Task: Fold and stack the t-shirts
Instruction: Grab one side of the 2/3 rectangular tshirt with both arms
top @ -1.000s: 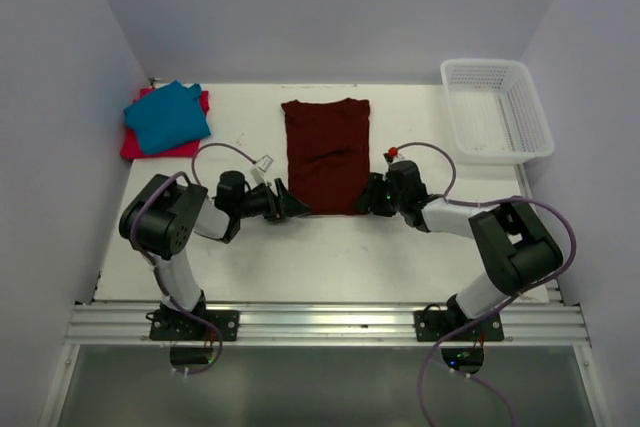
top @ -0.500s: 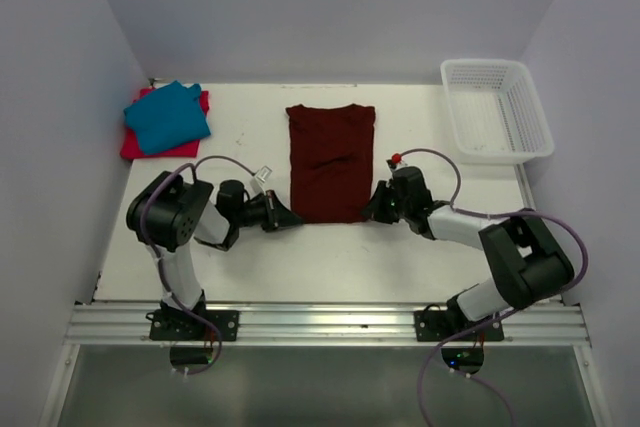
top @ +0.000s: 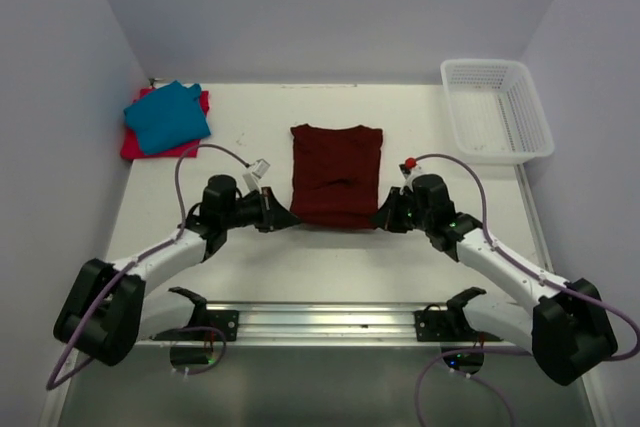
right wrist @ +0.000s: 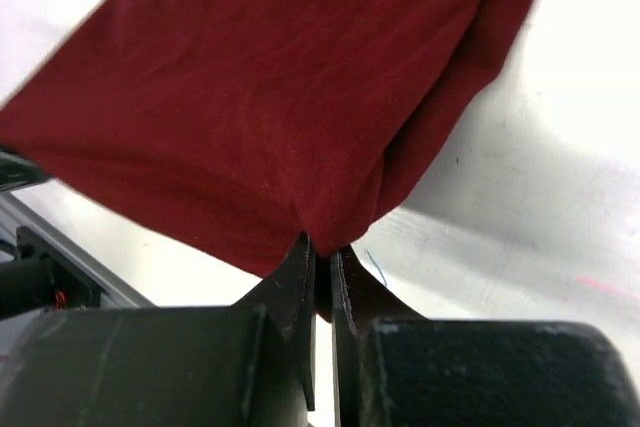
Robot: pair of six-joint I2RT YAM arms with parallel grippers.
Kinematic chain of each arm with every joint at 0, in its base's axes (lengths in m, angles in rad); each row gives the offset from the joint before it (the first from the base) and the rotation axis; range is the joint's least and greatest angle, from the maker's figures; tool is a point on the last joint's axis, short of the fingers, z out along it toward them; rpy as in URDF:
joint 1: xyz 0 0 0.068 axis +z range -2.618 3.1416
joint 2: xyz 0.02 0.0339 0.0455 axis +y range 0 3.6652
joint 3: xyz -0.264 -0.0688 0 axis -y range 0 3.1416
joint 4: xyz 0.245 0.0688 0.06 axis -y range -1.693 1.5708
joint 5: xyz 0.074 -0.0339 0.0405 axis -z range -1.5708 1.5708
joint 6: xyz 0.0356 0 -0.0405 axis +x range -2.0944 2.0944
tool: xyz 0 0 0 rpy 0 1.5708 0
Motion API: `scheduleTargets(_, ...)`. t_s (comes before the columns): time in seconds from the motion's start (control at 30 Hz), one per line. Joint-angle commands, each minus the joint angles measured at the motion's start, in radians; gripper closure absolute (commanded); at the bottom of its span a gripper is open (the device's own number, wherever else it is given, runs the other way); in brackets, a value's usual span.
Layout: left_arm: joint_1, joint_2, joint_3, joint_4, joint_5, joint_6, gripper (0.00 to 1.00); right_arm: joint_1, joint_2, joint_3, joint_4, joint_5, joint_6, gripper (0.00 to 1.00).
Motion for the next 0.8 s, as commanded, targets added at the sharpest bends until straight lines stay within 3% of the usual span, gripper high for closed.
scheduleTargets(0.0,-0.048,-0.115,0.068,-0.252,-0.088,0.028,1.0,-0.002,-0.055,-0.029,-0.133,0.013,-0.028,1.0)
scheduleTargets(0.3,-0.116,-0.307,0.074,-0.453,-0.169,-0.018,1.0,0.012,-0.195,0.034,-0.282,0.082,-0.042,1.0)
scheduleTargets(0.53,-0.115,-0.135,0.129,-0.395,-0.215,0.047,1.0,0.011,0.018,0.173,-0.245,0.123,-0.1,1.0)
scheduleTargets(0.77,-0.079,0.057,0.318,-0.35,-0.253,0.105,1.0,0.011,0.207,0.361,-0.201,0.208,-0.153,1.0)
